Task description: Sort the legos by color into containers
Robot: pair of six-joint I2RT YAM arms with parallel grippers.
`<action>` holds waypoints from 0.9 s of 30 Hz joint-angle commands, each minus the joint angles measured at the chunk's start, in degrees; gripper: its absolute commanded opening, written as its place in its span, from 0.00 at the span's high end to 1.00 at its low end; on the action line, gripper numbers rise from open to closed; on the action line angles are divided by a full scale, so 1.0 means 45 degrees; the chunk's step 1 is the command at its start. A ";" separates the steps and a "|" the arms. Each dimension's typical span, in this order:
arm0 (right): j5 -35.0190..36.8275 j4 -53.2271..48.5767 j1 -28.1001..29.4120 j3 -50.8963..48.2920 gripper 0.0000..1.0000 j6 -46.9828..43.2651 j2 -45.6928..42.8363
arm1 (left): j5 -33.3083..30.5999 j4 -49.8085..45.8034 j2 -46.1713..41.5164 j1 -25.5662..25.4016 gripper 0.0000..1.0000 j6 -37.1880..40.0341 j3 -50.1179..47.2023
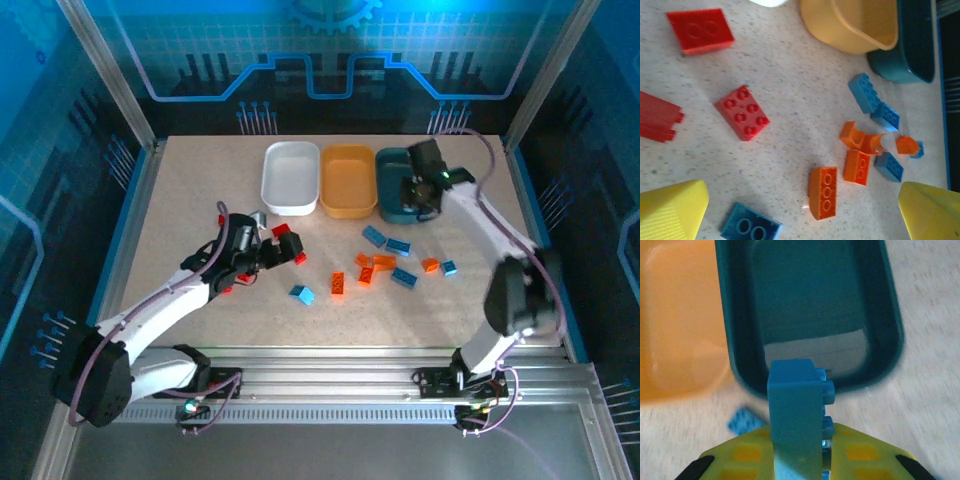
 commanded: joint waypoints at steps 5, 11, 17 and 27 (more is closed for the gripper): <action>0.0381 -0.1403 -0.0457 0.5429 0.77 -0.1762 0.5468 | -0.0356 -0.1548 0.0201 0.0460 0.01 0.0071 0.0196; 0.0085 -0.1171 -0.0519 0.5825 0.48 -0.2094 0.5643 | -0.0799 -0.2049 0.0348 0.0525 0.01 0.0537 0.0417; 0.0359 -0.0459 -0.0048 0.4225 0.42 -0.2322 0.3379 | -0.0597 -0.2477 0.1445 0.0527 0.01 0.0718 0.1367; -0.1081 0.1197 0.2023 -0.2117 0.43 -0.1910 -0.0378 | -0.1305 -0.3292 0.2910 -0.2028 0.09 -0.0251 0.2048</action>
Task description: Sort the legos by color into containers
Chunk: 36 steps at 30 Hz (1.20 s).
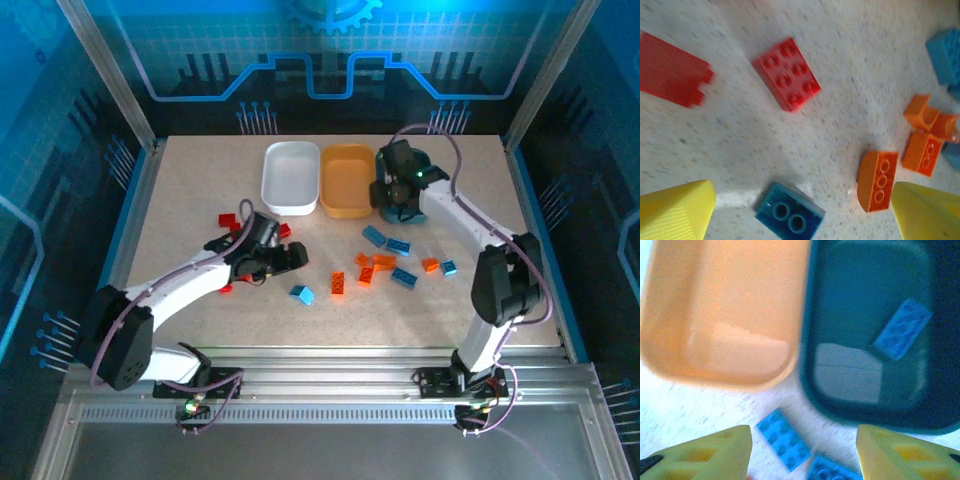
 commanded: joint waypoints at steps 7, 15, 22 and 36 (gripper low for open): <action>-0.1981 0.0698 0.2594 -0.3364 0.39 -0.1561 -0.1832 | -0.2054 -0.0924 -0.1546 -0.1631 0.04 -0.3792 -0.1400; -0.2863 0.0862 0.6464 -0.3120 0.29 -0.2471 -0.0933 | -0.0300 -0.0728 -0.3384 0.2335 0.01 -0.3107 -0.2265; -0.2979 0.1045 0.7355 -0.1694 0.26 -0.2500 0.1506 | 0.0241 -0.0663 -0.4867 0.3604 0.01 -0.2559 -0.2434; -0.2194 0.0870 0.7316 -0.0972 0.71 -0.2753 0.2676 | 0.0718 -0.0400 -0.5615 0.3741 0.01 -0.2623 -0.3230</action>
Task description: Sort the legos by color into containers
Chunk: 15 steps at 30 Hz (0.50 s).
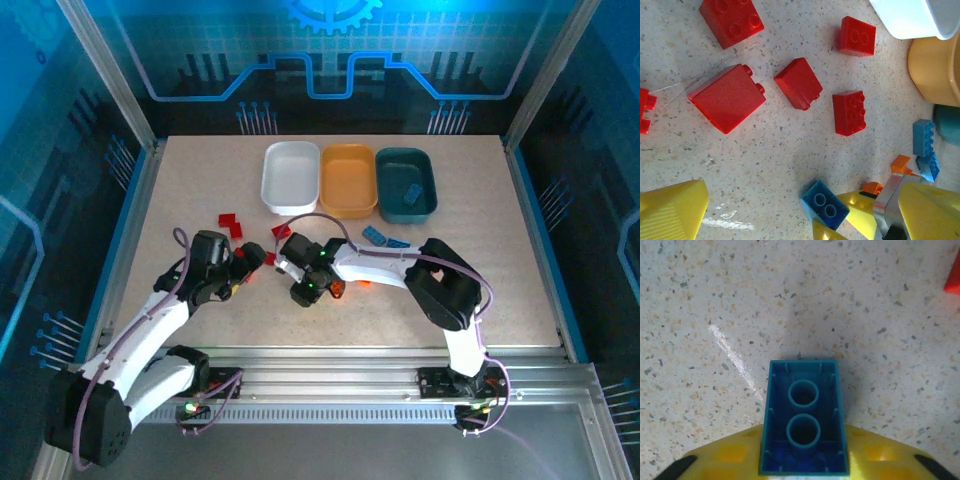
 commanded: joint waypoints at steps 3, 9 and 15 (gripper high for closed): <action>0.0954 -0.0093 -0.0133 -0.0011 0.75 0.0060 -0.1126 | 0.0479 0.0273 0.0030 0.0142 0.01 0.0302 0.0184; 0.2079 0.0047 -0.2250 0.0171 0.74 0.0393 -0.3063 | 0.1558 0.1392 0.0745 -0.0276 0.01 0.0717 0.0502; 0.4040 -0.0458 -0.6115 0.1542 0.73 0.1739 -0.2823 | 0.0658 0.1040 0.3160 -0.2437 0.01 0.1782 0.2352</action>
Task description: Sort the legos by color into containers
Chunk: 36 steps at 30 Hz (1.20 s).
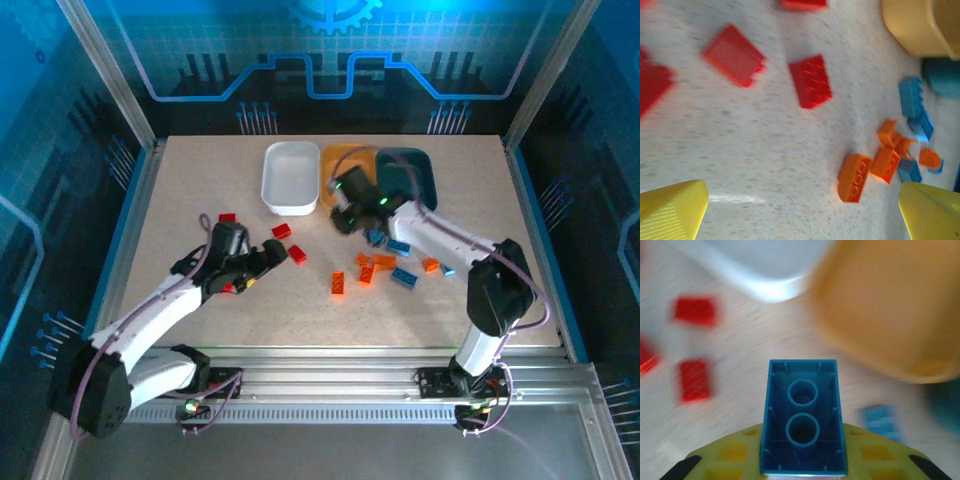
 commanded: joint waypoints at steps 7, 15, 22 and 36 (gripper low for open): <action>-0.0183 -0.1223 -0.4679 0.3083 0.72 0.1260 0.3185 | -0.0748 -0.0588 0.4193 -0.1176 0.04 0.1272 0.3235; -0.0994 -0.1958 -0.5444 0.5536 0.65 0.1065 0.5487 | -0.1038 -0.0704 0.5902 -0.1224 0.13 -0.0268 0.4247; -0.1335 -0.2054 -0.5475 0.5806 0.43 0.1083 0.5050 | -0.1526 -0.0895 0.6475 -0.1235 0.13 -0.0887 0.4578; -0.2063 0.0769 -0.3548 -0.0908 0.37 0.2694 -0.0424 | -0.2325 -0.1014 0.8736 -0.1191 0.20 -0.1590 0.5918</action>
